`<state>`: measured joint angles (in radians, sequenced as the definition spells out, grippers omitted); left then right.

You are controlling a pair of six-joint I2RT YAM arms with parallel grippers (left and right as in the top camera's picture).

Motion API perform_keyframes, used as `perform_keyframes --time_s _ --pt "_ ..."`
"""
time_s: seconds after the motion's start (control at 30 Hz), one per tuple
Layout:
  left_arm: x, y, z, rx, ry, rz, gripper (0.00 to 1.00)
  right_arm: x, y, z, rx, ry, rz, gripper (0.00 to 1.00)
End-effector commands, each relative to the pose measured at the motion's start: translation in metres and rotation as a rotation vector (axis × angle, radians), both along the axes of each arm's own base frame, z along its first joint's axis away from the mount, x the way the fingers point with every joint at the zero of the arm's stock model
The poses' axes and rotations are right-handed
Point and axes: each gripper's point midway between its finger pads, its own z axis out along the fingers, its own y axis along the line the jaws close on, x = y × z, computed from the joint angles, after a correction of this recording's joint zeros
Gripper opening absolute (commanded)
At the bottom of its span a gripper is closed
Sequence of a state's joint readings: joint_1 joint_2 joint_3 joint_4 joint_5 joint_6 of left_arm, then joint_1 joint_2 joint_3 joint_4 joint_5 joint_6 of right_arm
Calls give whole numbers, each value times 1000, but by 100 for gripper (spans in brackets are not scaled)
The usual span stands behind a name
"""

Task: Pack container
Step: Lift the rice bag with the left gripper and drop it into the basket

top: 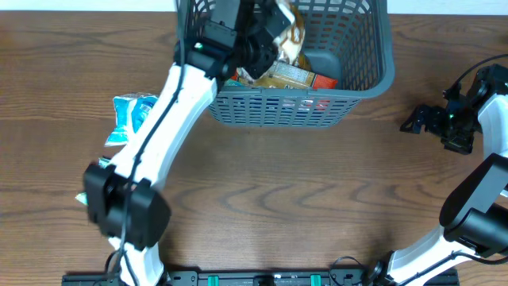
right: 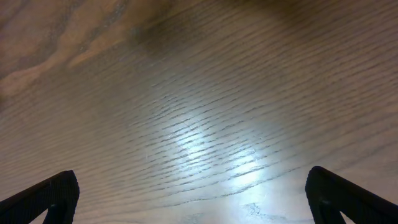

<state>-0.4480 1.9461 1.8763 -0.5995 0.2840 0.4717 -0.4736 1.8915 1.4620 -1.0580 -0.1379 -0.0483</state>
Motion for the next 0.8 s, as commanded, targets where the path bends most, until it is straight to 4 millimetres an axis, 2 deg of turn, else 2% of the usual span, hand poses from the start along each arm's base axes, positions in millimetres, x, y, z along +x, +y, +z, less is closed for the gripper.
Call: perform_keyframes --time_s 0.0,0.1,0.17,0.23,0.27,0.3,0.33,0.37,0.47,0.77 --pt "12 1 -5 56 -44 -28 14 -1 6 -3 5 10 25 99" --pt "13 2 -12 66 -29 -26 17 -2 6 -3 7 14 25 99" --pt "13 2 -10 64 -33 -26 31 -2 6 -3 7 14 25 99" --pt "13 3 -8 67 -38 -20 36 -2 6 -3 7 14 25 99" --pt "12 4 -6 68 -39 -18 42 -2 6 -3 7 14 25 99" --pt "10 5 -5 69 -38 -18 50 -2 6 -3 7 14 25 99" --pt "9 5 -3 69 -37 -18 73 -2 6 -3 7 14 25 99" --pt "7 6 -1 69 -38 -18 83 -2 6 -3 7 15 25 99" --pt "5 11 13 70 -64 -3 99 -2 6 -3 8 17 25 99" --pt "-10 41 79 37 -170 51 99 -2 6 -3 8 17 25 99"
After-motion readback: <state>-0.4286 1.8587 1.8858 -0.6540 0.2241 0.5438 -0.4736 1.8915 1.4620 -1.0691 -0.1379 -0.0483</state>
